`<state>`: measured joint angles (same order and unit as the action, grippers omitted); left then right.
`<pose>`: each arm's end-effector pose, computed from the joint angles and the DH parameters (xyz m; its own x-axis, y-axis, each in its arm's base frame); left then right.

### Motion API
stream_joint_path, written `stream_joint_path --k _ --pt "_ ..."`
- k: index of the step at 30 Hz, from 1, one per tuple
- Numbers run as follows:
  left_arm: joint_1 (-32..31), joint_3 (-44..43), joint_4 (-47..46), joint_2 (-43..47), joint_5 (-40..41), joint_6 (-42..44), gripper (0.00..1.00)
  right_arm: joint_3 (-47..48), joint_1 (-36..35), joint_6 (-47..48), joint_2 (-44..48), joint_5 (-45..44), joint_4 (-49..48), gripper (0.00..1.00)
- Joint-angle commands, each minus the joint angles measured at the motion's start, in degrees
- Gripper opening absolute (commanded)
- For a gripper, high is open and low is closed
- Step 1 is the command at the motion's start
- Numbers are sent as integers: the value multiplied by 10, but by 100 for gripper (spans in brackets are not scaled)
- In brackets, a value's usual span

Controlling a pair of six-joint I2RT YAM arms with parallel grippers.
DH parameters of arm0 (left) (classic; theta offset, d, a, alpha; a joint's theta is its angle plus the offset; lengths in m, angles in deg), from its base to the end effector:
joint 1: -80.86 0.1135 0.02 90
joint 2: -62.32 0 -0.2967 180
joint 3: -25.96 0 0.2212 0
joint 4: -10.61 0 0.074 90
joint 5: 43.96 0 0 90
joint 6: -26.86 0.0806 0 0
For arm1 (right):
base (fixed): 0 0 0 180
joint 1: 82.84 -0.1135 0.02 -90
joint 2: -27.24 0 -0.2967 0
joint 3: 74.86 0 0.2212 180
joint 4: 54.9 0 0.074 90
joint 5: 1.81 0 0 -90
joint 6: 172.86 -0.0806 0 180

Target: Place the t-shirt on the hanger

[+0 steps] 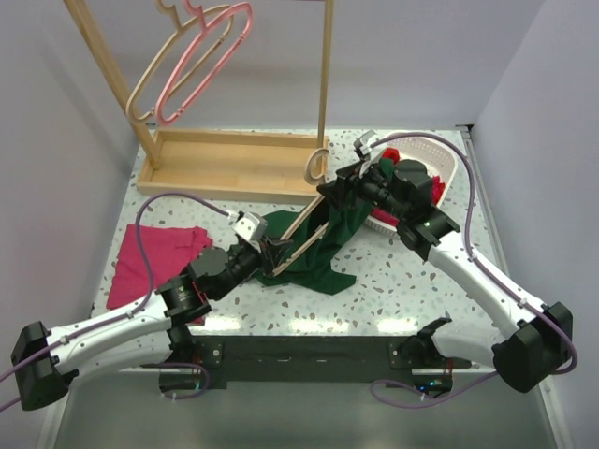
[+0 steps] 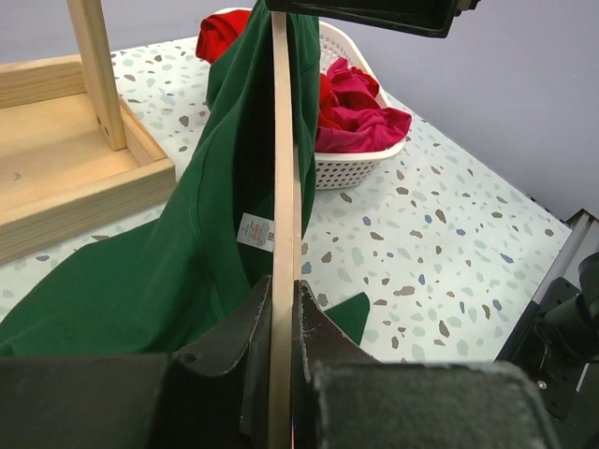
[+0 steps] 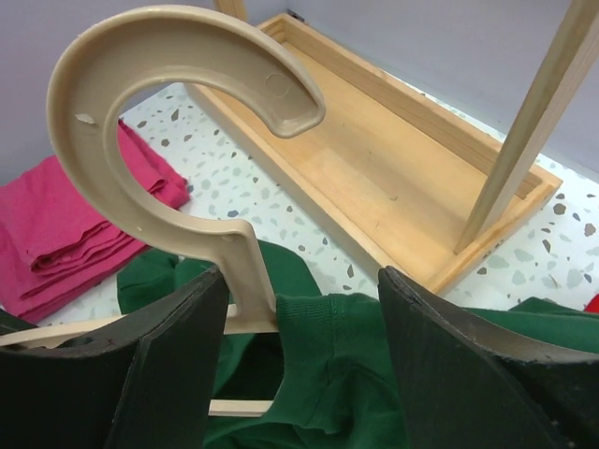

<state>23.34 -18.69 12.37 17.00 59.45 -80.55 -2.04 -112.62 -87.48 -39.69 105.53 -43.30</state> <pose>0.1150 -0.1459 0.3154 -0.2300 -0.1807 -0.9563 0.6574 0.6956 -0.2896 0.2258 0.1569 0.3942 -0.1450 0.0056 -0.9894 -0.7222 0.6830 0.1097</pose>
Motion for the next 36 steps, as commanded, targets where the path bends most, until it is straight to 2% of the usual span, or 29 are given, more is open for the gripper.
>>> stream_joint_path --k 1,14,18,19,21,24,25,26,28,29,30,31,33,34,36 --pt "-1 -32 -60 -6 -16 -1 0 23 11 -17 -19 12 -38 67" --pt "-1 -62 -68 -55 -38 0 0 -8 -38 -8 -29 -72 -71 61" --pt "-1 -65 -65 -63 -44 -3 0 -19 -38 -6 -27 -86 -78 46" --pt "-1 -66 -64 -64 -42 -7 0 -19 -39 -2 -27 -87 -78 36" --pt "-1 -69 -62 -64 -30 -11 7 -26 -39 1 -23 -90 -82 24" --pt "-1 -80 -40 -65 7 -32 21 -35 -38 6 -13 -93 -87 0" --pt "0 -87 -26 -66 24 -56 25 -38 -38 12 -8 -94 -87 0" --pt "2 -107 15 -73 41 -68 34 -40 -38 14 -6 -95 -87 0" --pt "19 -153 78 -81 93 -119 41 -45 -38 19 -2 -93 -86 0" --pt "30 -168 156 -88 107 -139 43 -47 -38 20 3 -92 -86 0" --pt "43 -179 187 -89 114 -156 46 -54 -38 21 7 -89 -89 0" --pt "74 -186 219 -86 105 -175 50 -56 -39 19 9 -89 -91 0" --pt "108 -183 226 -81 42 -179 51 -67 -39 18 21 -96 -96 0" --pt "131 -174 223 -79 23 -182 56 -72 -38 17 26 -98 -102 0" --pt "143 -170 223 -92 -27 -182 57 -79 -38 19 37 -102 -105 0"
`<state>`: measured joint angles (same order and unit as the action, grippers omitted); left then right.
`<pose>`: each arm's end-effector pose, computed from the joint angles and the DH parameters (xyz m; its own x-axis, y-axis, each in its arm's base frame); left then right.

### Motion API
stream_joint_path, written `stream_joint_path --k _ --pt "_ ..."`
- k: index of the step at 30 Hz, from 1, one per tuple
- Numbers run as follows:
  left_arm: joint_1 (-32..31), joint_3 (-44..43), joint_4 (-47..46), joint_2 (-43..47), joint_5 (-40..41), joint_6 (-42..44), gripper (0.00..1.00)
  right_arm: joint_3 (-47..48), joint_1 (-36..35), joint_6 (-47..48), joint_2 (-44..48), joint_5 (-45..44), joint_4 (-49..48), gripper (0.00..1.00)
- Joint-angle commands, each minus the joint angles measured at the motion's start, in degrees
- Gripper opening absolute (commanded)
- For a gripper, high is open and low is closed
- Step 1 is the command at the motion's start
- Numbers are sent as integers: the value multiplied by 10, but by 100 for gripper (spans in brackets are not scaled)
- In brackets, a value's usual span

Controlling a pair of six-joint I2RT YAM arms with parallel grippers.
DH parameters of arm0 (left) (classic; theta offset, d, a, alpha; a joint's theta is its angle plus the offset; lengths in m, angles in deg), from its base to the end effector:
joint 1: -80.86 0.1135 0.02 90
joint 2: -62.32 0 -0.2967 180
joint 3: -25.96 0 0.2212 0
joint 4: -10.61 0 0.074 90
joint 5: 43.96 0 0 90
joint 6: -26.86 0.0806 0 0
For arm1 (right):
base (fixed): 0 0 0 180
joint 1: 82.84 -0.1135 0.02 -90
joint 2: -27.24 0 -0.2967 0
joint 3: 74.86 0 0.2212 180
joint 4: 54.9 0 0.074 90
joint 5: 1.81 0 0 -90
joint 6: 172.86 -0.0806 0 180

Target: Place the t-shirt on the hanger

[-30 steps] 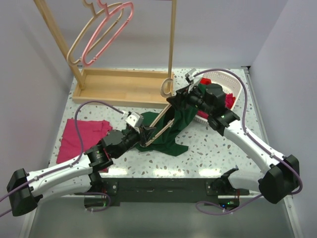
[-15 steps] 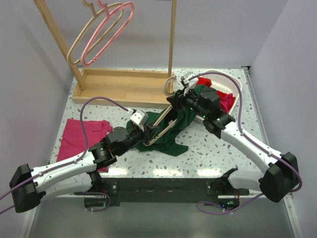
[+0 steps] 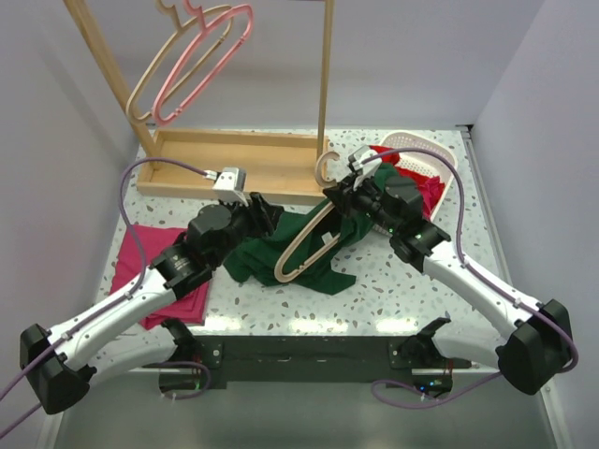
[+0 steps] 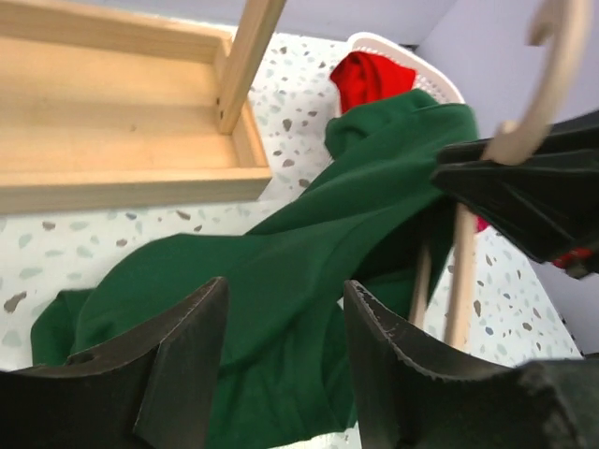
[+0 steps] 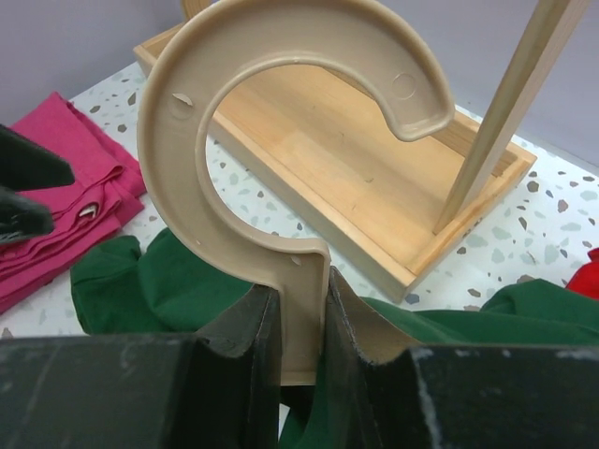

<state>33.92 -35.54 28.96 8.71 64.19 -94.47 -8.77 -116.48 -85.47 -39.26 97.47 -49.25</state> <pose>0.1625 -0.1371 0.3554 -0.3581 -0.3404 -0.8694 0.3499 0.8143 -0.4630 0.2222 0.1635 0.3678 -0.1188 -0.0251 -0.9926 -0.6755 0.7347 0.0623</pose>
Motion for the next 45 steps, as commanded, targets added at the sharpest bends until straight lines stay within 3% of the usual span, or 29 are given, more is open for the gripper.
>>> stream_joint_path --k 1,5,12,17,23,29,35,45 --pt "37 -1 61 -31 -91 -44 54 -12 1 1 34 -21 -45 0" --pt "37 1 49 -91 -168 -49 49 -15 1 4 44 -23 -45 0" --pt "19 15 -1 -158 -219 -59 52 -17 1 5 49 -26 -41 0" --pt "-15 -7 -10 -207 -191 -53 57 -16 1 5 51 -30 -39 0" --pt "-33 -7 -40 -246 -126 -72 56 -12 1 2 58 -34 -34 0" --pt "-39 7 -67 -232 -53 -87 38 -4 0 5 62 -46 -22 0" --pt "-38 18 -76 -204 -36 -73 1 5 -5 10 72 -77 -10 0" --pt "-30 80 -80 -72 -38 -55 0 57 -34 56 61 -215 1 0"
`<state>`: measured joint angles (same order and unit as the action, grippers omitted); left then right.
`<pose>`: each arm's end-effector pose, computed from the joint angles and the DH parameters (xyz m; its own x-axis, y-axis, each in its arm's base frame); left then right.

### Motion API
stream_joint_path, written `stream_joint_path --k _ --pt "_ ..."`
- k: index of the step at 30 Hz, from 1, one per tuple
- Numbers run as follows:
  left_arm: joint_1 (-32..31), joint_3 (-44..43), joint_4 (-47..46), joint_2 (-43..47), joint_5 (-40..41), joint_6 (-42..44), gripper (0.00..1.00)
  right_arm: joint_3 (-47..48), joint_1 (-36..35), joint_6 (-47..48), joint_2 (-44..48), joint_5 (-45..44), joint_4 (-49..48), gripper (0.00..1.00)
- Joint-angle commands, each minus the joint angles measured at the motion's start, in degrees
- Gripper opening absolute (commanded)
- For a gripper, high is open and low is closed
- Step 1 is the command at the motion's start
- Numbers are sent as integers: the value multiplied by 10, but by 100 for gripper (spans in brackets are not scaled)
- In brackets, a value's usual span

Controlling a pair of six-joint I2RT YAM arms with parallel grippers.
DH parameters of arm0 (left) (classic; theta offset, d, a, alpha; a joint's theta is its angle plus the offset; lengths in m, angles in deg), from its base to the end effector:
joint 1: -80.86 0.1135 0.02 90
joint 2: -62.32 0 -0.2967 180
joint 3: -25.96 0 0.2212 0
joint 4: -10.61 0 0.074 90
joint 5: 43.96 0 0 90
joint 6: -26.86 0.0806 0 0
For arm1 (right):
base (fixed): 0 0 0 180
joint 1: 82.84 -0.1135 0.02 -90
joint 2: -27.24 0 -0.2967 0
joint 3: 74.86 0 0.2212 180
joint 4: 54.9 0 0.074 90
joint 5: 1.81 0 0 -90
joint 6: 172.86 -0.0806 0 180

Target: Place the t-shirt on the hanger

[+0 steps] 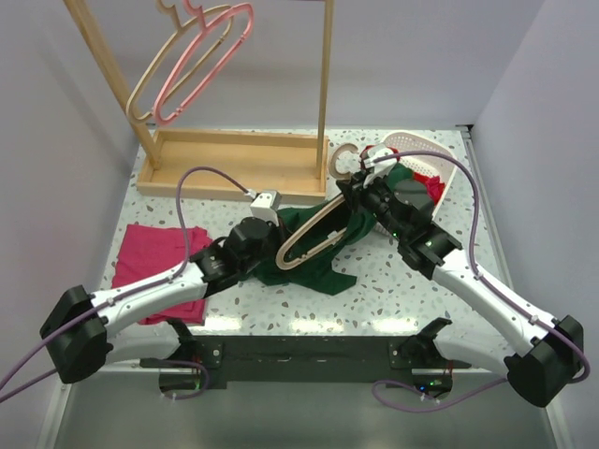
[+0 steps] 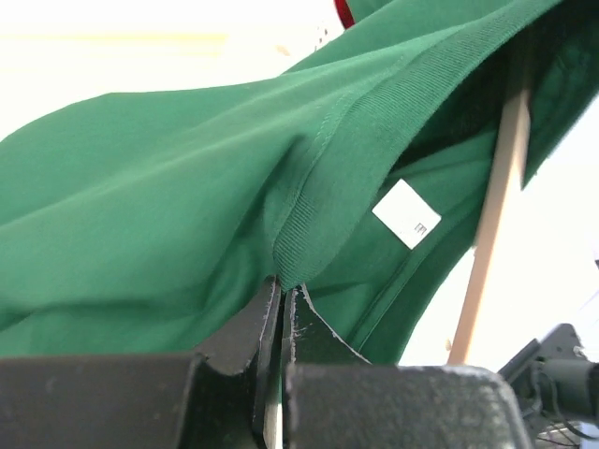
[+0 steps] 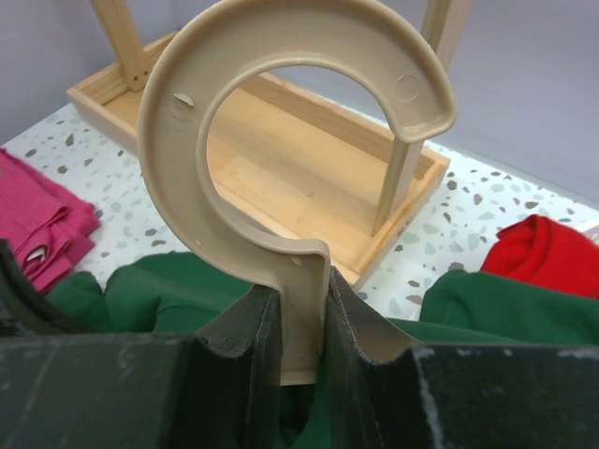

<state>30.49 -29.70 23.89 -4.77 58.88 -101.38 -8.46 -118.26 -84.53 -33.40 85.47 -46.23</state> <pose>0.1796 -0.1888 0.2792 -0.5945 -0.2283 -0.7710 0.3236 0.8098 -0.4893 0.2051 0.1411 0.3864 -0.0571 -0.0049 -0.9984 -0.5389 0.8420 0.0267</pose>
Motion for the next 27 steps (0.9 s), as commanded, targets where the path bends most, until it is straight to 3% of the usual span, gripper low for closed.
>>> stream_joint_path --k 1,12,27 --pt "6 27 -29 76 13 15 0 59 -19 52 0 -106 -31 0" --pt "20 -2 77 194 31 15 0 100 -22 83 -29 -205 -77 0" --pt "21 -56 180 234 56 19 0 148 -22 103 -53 -274 -83 0"
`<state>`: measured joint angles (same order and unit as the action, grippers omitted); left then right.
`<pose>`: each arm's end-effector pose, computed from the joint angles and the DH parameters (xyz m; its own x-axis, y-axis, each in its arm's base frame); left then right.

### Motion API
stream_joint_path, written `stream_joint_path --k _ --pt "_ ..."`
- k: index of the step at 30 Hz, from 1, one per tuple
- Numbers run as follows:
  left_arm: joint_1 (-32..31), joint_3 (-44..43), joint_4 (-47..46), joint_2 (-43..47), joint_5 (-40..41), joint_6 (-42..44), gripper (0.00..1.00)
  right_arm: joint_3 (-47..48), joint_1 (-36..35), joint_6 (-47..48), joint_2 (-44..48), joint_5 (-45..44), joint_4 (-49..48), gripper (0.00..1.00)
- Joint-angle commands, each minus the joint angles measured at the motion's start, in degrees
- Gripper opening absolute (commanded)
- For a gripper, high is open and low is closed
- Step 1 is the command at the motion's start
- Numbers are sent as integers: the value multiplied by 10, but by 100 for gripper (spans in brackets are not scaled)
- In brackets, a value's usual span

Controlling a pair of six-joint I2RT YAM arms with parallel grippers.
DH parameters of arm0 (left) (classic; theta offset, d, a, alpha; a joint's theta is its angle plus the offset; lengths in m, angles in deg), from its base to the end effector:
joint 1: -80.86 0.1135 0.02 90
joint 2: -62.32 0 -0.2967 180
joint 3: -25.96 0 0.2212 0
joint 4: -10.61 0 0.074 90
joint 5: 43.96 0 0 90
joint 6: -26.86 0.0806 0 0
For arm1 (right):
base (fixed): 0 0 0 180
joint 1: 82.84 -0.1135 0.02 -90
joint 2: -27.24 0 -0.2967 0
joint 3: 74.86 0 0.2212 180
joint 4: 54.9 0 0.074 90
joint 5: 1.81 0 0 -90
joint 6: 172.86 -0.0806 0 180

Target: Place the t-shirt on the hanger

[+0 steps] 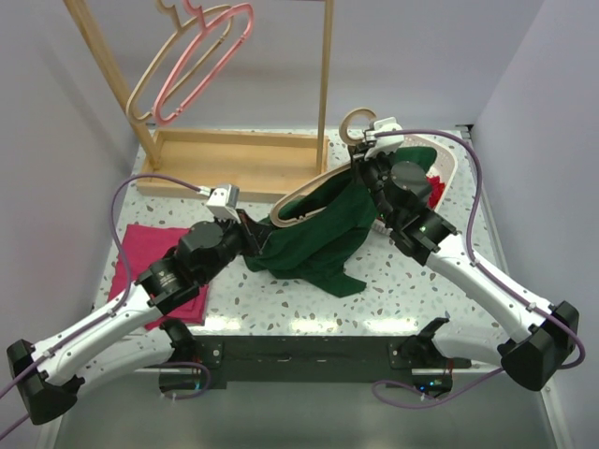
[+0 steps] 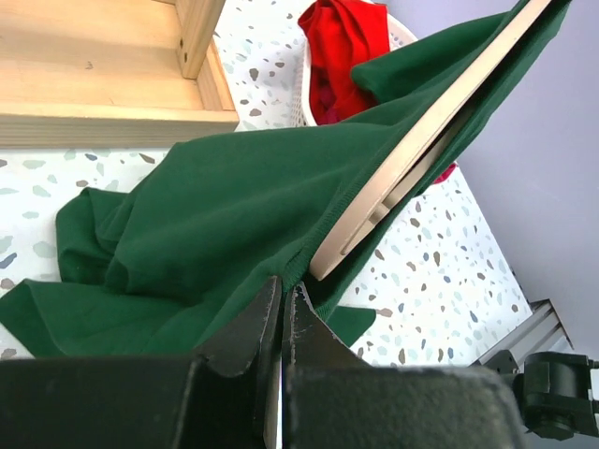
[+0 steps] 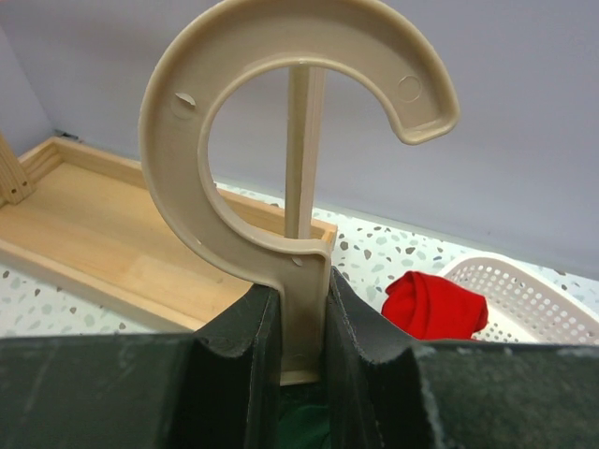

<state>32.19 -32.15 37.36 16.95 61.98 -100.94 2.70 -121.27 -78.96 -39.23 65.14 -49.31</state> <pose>0.1317 -0.1163 0.3368 -0.4610 -0.3682 -0.8074 0.3335 0.7713 -0.5421 0.2281 0.1407 0.4423 0.0930 -0.0061 -0.9956 -0.2609 0.9649 -0.0303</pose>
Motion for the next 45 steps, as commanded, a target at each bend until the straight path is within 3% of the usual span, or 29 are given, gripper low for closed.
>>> stream_joint_path --k 1,9,15,19,24,30,37,45 --pt "4 -35 46 19 27 14 0 36 7 46 6 -72 -54 0" --pt "4 -122 61 9 34 40 0 34 2 40 6 -34 -50 0" --pt "4 -208 60 -41 1 77 0 74 -46 40 -11 -39 -38 0" --pt "4 -296 83 -95 -19 104 0 95 -111 54 -29 -70 -44 0" --pt "5 -369 94 -131 -42 105 0 146 -111 45 -76 -122 -18 0" --pt "4 -369 150 -103 32 104 0 214 -108 87 -87 -174 2 0" --pt "4 -337 187 -60 54 77 0 247 -107 106 -106 -205 17 0" --pt "5 -353 135 -88 9 45 0 248 -129 61 -111 -169 36 0"
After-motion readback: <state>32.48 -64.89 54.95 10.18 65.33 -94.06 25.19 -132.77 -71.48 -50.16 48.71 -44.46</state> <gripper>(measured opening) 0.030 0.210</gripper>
